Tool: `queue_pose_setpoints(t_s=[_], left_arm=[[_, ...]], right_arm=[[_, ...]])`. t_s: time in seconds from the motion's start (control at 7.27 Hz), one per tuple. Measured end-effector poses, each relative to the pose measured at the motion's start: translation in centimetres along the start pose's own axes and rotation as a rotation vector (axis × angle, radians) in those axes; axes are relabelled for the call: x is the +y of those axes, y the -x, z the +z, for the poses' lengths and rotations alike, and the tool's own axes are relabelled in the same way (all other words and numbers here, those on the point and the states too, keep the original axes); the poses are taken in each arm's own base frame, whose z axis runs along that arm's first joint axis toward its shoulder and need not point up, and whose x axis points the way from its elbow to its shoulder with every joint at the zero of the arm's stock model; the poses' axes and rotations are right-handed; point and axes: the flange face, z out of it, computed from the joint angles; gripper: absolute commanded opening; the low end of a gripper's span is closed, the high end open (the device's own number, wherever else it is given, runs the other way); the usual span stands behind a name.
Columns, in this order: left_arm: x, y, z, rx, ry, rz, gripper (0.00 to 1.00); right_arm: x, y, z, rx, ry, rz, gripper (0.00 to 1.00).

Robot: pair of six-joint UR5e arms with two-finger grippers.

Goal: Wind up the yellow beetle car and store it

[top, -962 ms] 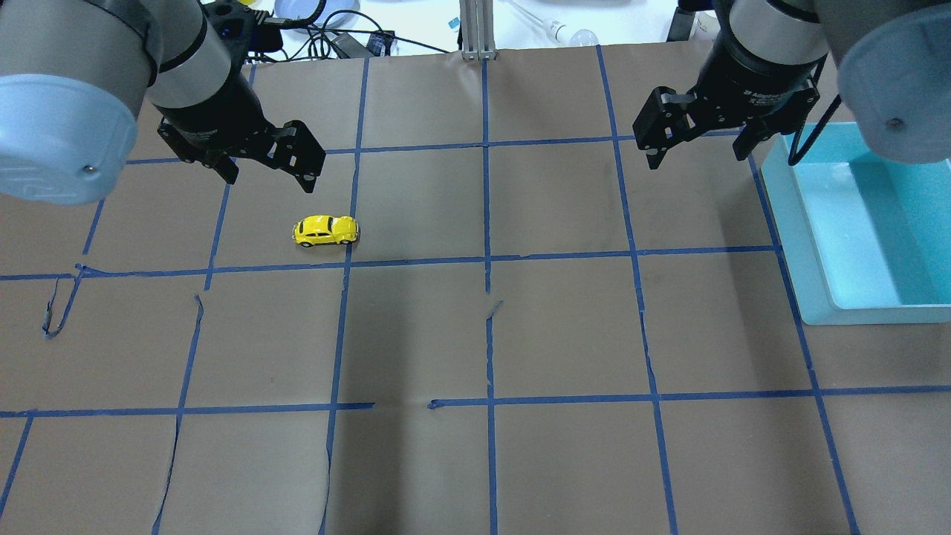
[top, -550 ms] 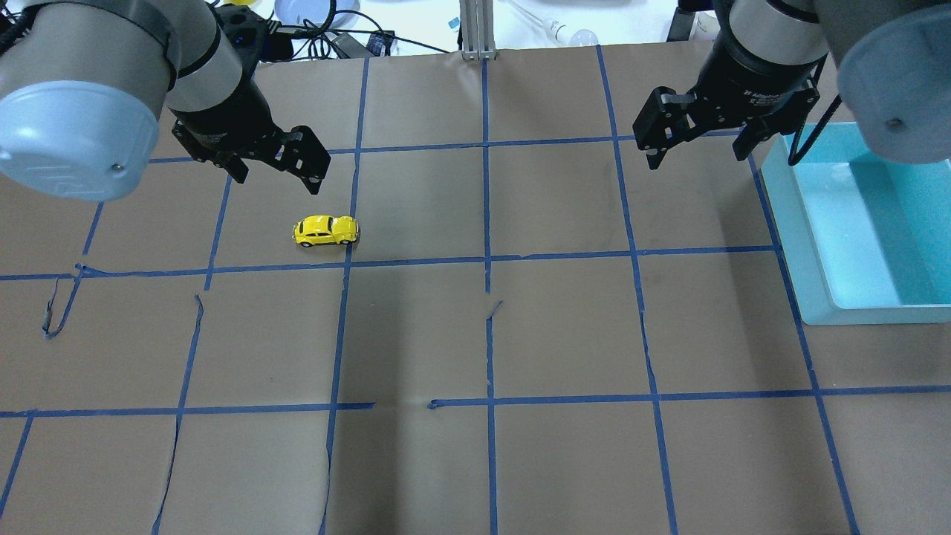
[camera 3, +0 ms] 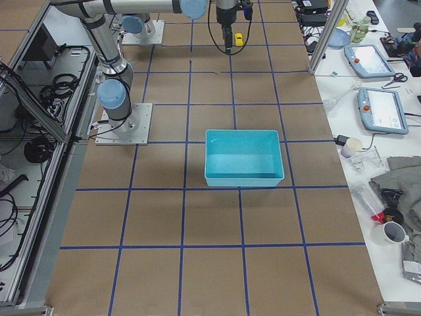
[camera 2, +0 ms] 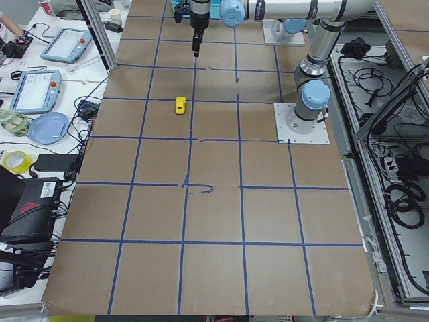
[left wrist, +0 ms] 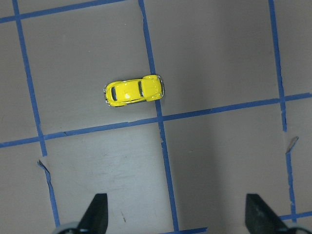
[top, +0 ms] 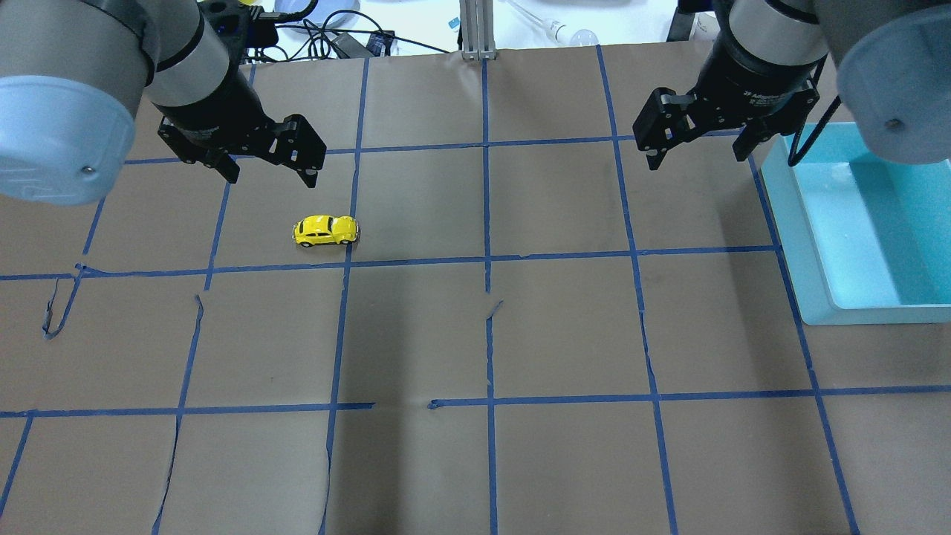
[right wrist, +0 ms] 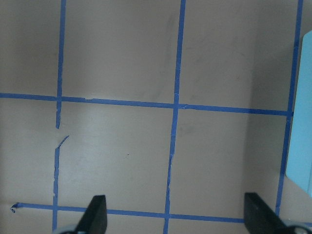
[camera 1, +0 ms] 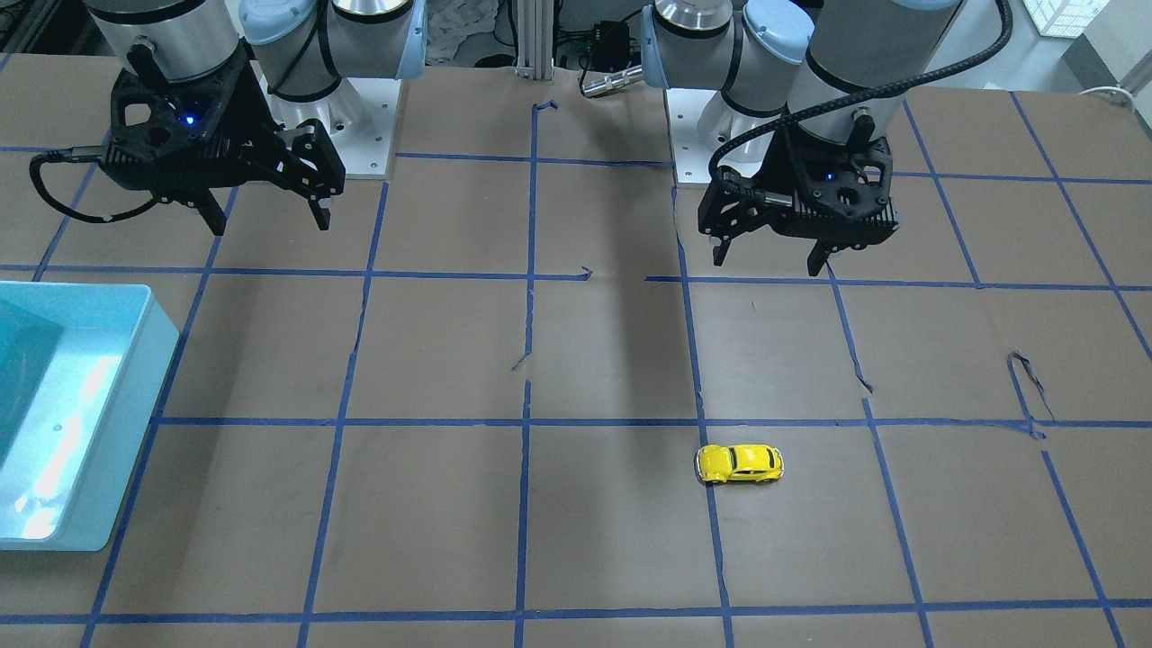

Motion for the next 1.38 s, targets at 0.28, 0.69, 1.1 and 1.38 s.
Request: queue_pose_setpoints(t_s=[0.28, 0.69, 1.1, 1.38], left_arm=[[0.2, 0.0, -0.4, 0.000, -0.002, -0.007, 1.00], [-0.7, 0.8, 0.8, 0.001, 0.010, 0.044, 1.00], [-1.2, 0.9, 1.3, 0.003, 0.008, 0.066, 1.00], [-1.6, 1.1, 1.8, 0.005, 0.013, 0.069, 1.00]], right_arm=[[0.0, 0.0, 0.0, -0.001, 0.000, 0.000, 1.00], [0.0, 0.0, 0.0, 0.000, 0.000, 0.000, 1.00], [0.0, 0.0, 0.0, 0.000, 0.000, 0.000, 1.00], [0.0, 0.0, 0.1, 0.000, 0.002, 0.000, 1.00]])
